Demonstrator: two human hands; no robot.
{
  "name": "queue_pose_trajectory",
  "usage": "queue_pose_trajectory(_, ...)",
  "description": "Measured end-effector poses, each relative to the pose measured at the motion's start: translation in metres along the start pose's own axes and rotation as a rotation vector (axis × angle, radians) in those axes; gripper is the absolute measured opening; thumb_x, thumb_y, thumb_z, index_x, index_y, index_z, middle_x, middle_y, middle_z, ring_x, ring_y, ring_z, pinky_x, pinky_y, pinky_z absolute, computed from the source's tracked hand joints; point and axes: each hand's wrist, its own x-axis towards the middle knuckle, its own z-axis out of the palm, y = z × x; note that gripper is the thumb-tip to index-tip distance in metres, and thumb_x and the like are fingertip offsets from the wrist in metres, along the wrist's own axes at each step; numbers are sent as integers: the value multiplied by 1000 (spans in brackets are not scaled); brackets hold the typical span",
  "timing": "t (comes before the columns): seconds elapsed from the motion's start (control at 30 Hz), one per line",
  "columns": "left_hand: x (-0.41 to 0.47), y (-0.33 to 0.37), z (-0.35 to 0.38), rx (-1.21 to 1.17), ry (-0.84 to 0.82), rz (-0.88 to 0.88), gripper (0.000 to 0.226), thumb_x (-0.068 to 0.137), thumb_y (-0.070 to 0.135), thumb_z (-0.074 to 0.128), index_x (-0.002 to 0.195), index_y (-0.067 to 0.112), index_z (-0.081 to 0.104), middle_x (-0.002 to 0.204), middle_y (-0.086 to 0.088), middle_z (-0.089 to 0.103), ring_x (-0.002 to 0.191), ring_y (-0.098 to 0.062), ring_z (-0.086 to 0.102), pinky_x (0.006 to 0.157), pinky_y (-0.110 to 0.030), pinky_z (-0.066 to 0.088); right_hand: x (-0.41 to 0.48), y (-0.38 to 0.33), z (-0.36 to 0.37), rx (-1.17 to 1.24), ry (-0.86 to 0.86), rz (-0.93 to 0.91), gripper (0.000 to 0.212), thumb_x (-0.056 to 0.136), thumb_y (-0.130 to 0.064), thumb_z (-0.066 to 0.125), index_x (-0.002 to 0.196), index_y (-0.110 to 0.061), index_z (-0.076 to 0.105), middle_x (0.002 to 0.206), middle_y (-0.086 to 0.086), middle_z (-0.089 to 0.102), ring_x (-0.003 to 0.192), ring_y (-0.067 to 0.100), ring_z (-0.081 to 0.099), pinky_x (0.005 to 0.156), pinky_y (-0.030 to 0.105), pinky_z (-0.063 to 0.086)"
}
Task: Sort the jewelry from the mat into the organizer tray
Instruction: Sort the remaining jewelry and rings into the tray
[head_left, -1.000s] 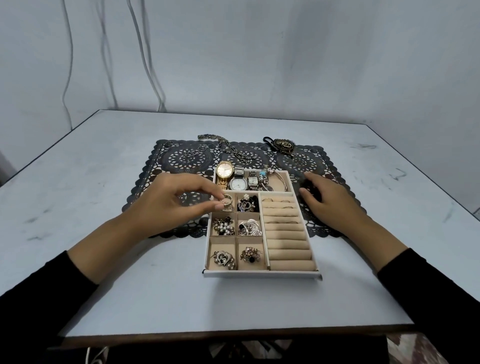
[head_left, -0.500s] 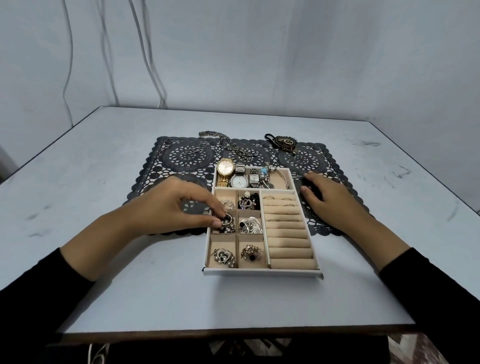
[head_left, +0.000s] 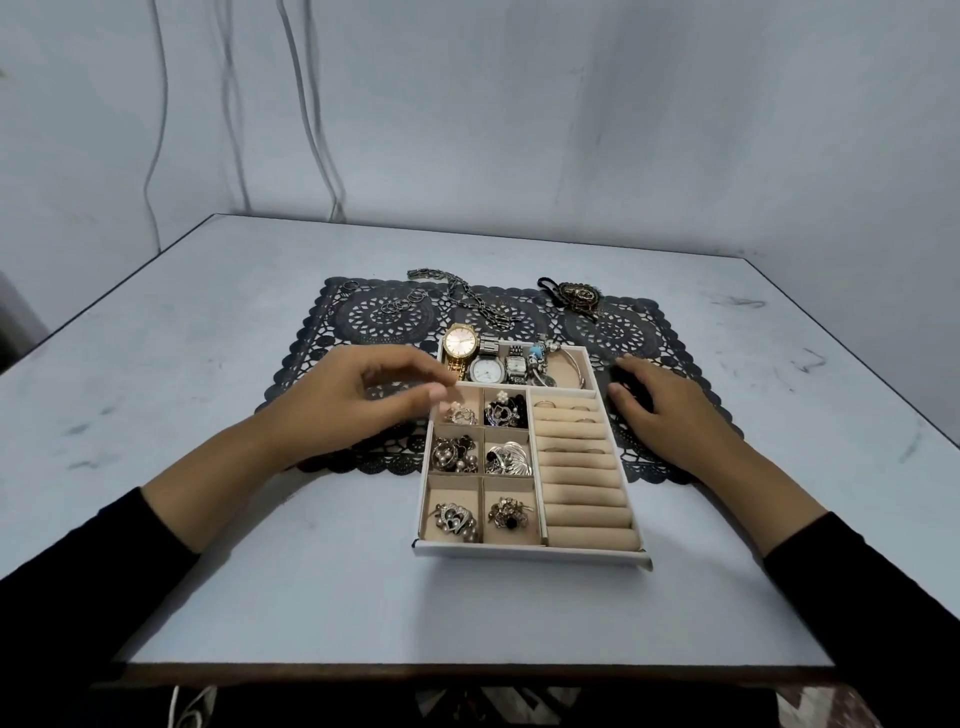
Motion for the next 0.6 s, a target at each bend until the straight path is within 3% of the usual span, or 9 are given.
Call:
queue_pose_trajectory(0.07, 4, -7, -1, 95, 122, -34, 20, 93, 30, 62, 112, 31, 70, 108, 20, 70, 107, 5, 62, 91, -18, 49, 1, 0, -1, 16, 22, 10, 43, 97, -30, 50, 137, -15, 49, 136, 3, 55, 124, 19, 49, 92, 19, 32)
queue_pose_trajectory(0.17, 14, -27, -8, 278, 190, -121, 27, 96, 39, 55, 122, 35, 62, 120, 19, 63, 112, -1, 58, 95, -26, 46, 6, 3, -1, 28, 60, 7, 39, 96, -28, 52, 132, -14, 53, 128, 4, 60, 117, 19, 53, 82, 14, 29)
queue_pose_trajectory(0.33, 32, -63, -21, 560, 31, -329, 57, 97, 52, 42, 147, 26, 37, 156, 1, 31, 140, -21, 36, 111, -39, 33, 24, 12, 0, 20, 52, 2, 45, 94, -30, 55, 135, -12, 50, 134, 6, 56, 123, 22, 50, 100, 26, 34)
queue_pose_trajectory(0.43, 44, -74, -25, 595, -13, -366, 65, 96, 55, 40, 153, 25, 27, 161, 0, 20, 147, -22, 24, 118, -41, 24, 40, 15, 1, 0, 49, -16, 47, 94, -31, 54, 137, -12, 48, 137, 6, 53, 126, 21, 48, 104, 29, 33)
queue_pose_trajectory(0.6, 67, -83, -30, 621, -45, -367, 66, 98, 55, 37, 155, 27, 19, 163, 3, 16, 148, -21, 21, 118, -41, 23, 70, 7, 5, -1, 39, -99, 46, 95, -28, 54, 138, -12, 48, 136, 5, 54, 125, 20, 49, 103, 28, 34)
